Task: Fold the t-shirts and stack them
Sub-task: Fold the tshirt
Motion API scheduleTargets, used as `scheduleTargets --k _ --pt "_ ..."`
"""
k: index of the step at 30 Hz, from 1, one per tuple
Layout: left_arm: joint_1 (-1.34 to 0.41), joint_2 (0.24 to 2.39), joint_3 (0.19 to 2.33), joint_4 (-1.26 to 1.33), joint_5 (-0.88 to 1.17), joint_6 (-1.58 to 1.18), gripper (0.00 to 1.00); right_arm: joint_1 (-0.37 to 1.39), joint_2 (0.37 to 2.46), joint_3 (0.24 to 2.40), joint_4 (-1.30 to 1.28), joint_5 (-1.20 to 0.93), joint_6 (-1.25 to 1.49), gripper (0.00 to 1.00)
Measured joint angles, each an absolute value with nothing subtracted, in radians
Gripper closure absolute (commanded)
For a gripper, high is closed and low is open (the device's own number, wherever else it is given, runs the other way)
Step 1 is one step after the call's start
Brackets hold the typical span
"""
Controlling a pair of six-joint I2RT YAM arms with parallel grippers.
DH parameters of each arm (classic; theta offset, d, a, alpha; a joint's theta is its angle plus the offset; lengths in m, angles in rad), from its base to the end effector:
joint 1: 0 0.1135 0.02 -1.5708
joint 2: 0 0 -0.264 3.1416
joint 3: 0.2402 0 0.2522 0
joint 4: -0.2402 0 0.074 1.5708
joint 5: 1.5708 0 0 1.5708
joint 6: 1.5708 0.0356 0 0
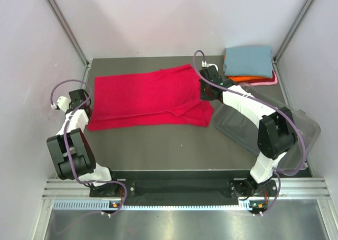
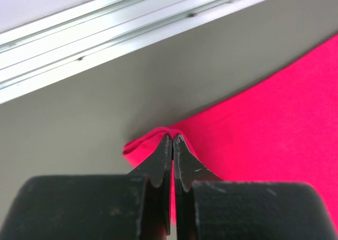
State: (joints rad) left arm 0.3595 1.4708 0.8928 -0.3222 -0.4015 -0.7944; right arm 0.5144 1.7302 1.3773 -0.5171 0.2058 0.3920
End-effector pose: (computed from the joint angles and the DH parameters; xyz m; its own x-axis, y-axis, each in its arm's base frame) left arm 0.2740 0.1178 0.2090 -0.1207 -0.7469 -0.6539 -0.9094 0.3473 -0.2288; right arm 0.3367 0.1820 0.2626 -0.7551 0.0028 -0.6556 -0.0849 0.9912 0.1020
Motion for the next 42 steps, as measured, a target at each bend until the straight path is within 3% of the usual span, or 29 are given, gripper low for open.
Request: scheduleTargets --k 11,42 --pt "0.355 1.630 0.985 -0.260 -0.302 -0.752 1.00 0.506 1.797 1.439 -0.466 0.186 0.332 1.00" --pt "0.302 1.857 1.242 -0.317 -0.309 -0.676 1.00 0.479 1.974 1.630 -0.455 0.223 0.212 0.98"
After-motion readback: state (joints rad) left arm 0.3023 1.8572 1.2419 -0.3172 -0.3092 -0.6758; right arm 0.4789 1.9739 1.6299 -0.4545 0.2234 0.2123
